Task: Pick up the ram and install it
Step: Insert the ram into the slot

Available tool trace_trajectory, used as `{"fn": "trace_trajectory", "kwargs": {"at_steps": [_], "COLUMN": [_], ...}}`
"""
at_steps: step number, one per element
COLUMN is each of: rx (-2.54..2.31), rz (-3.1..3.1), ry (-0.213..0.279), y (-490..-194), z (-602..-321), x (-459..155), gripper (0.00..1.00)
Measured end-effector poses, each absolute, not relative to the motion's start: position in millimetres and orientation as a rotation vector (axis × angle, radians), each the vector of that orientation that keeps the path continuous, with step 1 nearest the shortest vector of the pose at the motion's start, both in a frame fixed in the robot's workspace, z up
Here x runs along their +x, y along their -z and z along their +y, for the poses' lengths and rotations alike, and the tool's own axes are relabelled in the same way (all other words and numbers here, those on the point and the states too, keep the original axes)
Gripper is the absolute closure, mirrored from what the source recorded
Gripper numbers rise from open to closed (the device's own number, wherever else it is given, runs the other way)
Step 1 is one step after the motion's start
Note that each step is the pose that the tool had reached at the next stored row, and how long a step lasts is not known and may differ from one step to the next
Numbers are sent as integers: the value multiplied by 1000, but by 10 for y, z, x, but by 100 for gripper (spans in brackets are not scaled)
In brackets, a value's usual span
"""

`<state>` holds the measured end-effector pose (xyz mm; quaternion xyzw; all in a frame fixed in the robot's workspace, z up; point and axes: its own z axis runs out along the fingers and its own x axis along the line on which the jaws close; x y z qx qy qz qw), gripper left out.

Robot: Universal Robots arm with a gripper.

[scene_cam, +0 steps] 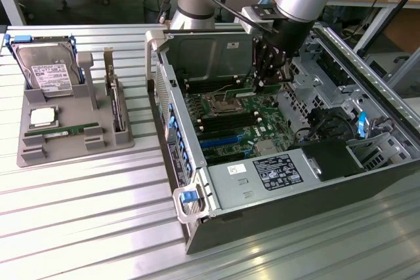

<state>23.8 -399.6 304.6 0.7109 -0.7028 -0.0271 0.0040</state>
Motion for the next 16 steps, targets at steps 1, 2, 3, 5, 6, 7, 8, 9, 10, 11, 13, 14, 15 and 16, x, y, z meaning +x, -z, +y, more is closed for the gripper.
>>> {"fn": "trace_trajectory", "kwargs": {"at_steps": [1, 2, 3, 5, 6, 7, 8, 9, 10, 11, 13, 14, 15, 16], "rx": [2228, 2228, 2228, 2228, 2228, 2228, 2228, 2228, 2228, 2228, 2228, 2228, 2228, 2228], "rz": [-2202, -2202, -2202, -2202, -2202, -2202, -2202, -2202, -2202, -2202, -2202, -2202, -2202, -2202], "ry": [85, 85, 85, 85, 85, 85, 85, 85, 85, 85, 85, 85, 85, 85], "y": [-3042, -3035, -3029, -3018, -3014, -3012, -3003, -3000, -2998, -2990, -2976, -2971, -2965, -2962], "z": [-3996, -3996, -3996, -3996, -3996, -3996, -3996, -3996, -3996, -3996, -3996, -3996, -3996, -3996], "x": [238, 238, 238, 238, 238, 238, 238, 238, 238, 238, 238, 238, 238, 238], "gripper": [87, 87, 87, 87, 87, 87, 87, 87, 87, 87, 87, 87, 87, 87]}}
